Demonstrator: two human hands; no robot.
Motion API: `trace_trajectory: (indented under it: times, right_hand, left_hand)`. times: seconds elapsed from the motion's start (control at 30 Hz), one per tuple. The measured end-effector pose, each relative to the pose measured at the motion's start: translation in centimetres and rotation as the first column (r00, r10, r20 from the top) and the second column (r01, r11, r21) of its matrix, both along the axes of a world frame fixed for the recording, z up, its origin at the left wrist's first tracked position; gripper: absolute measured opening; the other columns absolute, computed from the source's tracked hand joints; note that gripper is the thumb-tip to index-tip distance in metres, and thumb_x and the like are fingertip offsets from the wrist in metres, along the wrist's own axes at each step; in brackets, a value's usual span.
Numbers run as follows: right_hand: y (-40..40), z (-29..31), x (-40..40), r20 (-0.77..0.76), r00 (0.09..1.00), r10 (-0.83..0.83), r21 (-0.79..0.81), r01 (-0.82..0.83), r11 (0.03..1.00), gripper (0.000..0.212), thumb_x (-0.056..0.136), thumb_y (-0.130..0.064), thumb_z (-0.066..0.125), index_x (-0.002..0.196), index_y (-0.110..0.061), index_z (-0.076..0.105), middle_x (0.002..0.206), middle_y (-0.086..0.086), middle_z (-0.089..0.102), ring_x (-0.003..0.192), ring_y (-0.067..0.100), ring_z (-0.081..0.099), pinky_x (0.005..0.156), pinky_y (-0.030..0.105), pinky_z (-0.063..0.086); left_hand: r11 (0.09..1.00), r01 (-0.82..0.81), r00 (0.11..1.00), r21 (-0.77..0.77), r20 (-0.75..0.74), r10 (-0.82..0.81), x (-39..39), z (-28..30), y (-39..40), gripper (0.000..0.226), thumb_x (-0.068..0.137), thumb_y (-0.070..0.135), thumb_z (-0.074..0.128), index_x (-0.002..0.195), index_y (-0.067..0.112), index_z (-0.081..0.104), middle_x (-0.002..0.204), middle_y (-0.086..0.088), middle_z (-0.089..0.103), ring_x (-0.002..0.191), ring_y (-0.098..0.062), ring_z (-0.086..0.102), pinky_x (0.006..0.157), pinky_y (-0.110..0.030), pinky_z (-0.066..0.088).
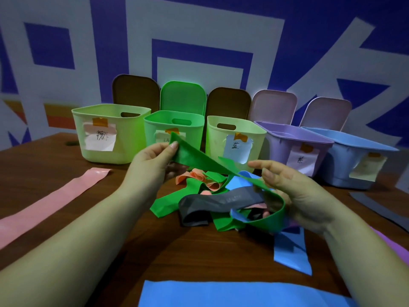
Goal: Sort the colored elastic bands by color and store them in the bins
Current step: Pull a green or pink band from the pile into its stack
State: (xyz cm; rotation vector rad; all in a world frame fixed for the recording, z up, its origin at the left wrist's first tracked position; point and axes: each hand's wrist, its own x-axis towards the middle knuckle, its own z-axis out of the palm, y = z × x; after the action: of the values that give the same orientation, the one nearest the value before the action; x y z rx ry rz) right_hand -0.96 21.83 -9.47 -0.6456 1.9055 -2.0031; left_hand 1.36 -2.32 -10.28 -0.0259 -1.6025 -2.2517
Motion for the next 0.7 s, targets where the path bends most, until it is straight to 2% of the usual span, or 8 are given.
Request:
trace_trajectory:
  times: [0.1,0.2,0.27,0.37,0.43,0.5,0.57,0.7]
  right_hand:
    - [0.0,0.1,0.7,-0.111,0.993,0.050,0.203,-0.026,0.979,0.074,0.036,-0.046,0.092,0.103,-0.027,0.067,0.079,0.001,0.063,0.052,0.006,0.051,0.044,0.016,0.039]
    - [-0.3,0.6,1.7,-0.182,0.978,0.098,0.346,-0.029,0.938,0.048,0.067,-0.007,0.082,0.108,-0.017,0.059,0.093,0.007,0.064,0.052,0.002,0.059,0.047,0.012,0.044]
    - [-0.5,0.6,1.8,-0.222,0.972,0.082,0.374,0.007,0.928,0.034,0.076,0.004,0.070,0.105,-0.011,0.058,0.089,0.007,0.065,0.052,0.001,0.059,0.049,0.012,0.046]
    - [-0.3,0.5,1.4,-0.217,0.976,0.038,0.322,0.035,0.946,0.025,0.070,-0.006,0.073,0.094,-0.008,0.063,0.072,0.001,0.067,0.060,0.005,0.063,0.052,0.016,0.047]
    - [-0.1,0.4,1.2,-0.136,0.990,0.032,0.254,0.004,0.967,0.030,0.059,-0.014,0.074,0.087,-0.006,0.067,0.075,0.007,0.069,0.066,0.012,0.066,0.054,0.017,0.049]
    - [-0.1,0.3,1.0,-0.127,0.991,0.039,0.237,-0.007,0.971,0.048,0.043,-0.036,0.090,0.081,-0.011,0.074,0.083,0.011,0.071,0.075,0.024,0.064,0.064,0.023,0.049]
    - [0.0,0.2,0.9,-0.154,0.988,0.026,0.243,0.012,0.970,0.063,0.034,-0.058,0.088,0.081,-0.018,0.077,0.089,0.013,0.070,0.086,0.030,0.055,0.073,0.032,0.041]
    - [0.0,0.3,0.8,-0.057,0.995,0.085,0.112,-0.078,0.991,0.062,0.039,-0.050,0.090,0.088,-0.014,0.076,0.091,0.016,0.071,0.086,0.036,0.060,0.074,0.036,0.045]
  left_hand:
    - [0.999,-0.047,0.999,-0.021,-0.020,0.047,-0.2,0.1,-0.3,0.012,0.092,0.017,0.053,0.085,0.013,0.061,0.066,0.001,0.069,0.052,-0.006,0.062,0.050,-0.015,0.051]
    - [0.995,-0.095,0.995,0.006,-0.031,0.095,-0.4,0.3,-0.7,0.010,0.092,0.017,0.054,0.086,0.013,0.061,0.076,-0.004,0.066,0.057,-0.007,0.062,0.053,-0.016,0.053]
    - [0.993,-0.111,0.993,0.031,-0.023,0.112,-0.5,0.3,-1.1,0.009,0.092,0.017,0.054,0.088,0.013,0.061,0.082,-0.005,0.066,0.064,-0.009,0.063,0.052,-0.015,0.052]
    - [0.992,-0.114,0.993,0.054,-0.007,0.115,-0.7,0.1,-1.6,0.010,0.093,0.017,0.054,0.091,0.011,0.061,0.086,-0.007,0.066,0.070,-0.011,0.063,0.051,-0.014,0.051]
    - [0.992,-0.115,0.993,0.050,0.007,0.115,-0.9,-0.1,-1.7,0.010,0.093,0.017,0.054,0.092,0.009,0.061,0.083,-0.007,0.065,0.063,-0.010,0.062,0.049,-0.014,0.050]
    - [0.992,-0.115,0.993,0.051,0.020,0.114,-1.0,-0.2,-1.7,0.010,0.093,0.016,0.055,0.093,0.008,0.061,0.079,-0.006,0.065,0.053,-0.005,0.063,0.049,-0.015,0.051]
    - [0.992,-0.110,0.994,0.057,0.032,0.108,-1.2,-0.2,-1.9,0.009,0.093,0.015,0.055,0.092,0.008,0.061,0.080,-0.007,0.065,0.051,-0.004,0.063,0.050,-0.016,0.052]
    - [0.991,-0.121,0.992,0.062,0.049,0.118,-1.3,-0.3,-2.2,0.009,0.093,0.016,0.054,0.091,0.009,0.060,0.083,-0.007,0.065,0.054,-0.006,0.063,0.050,-0.017,0.053]
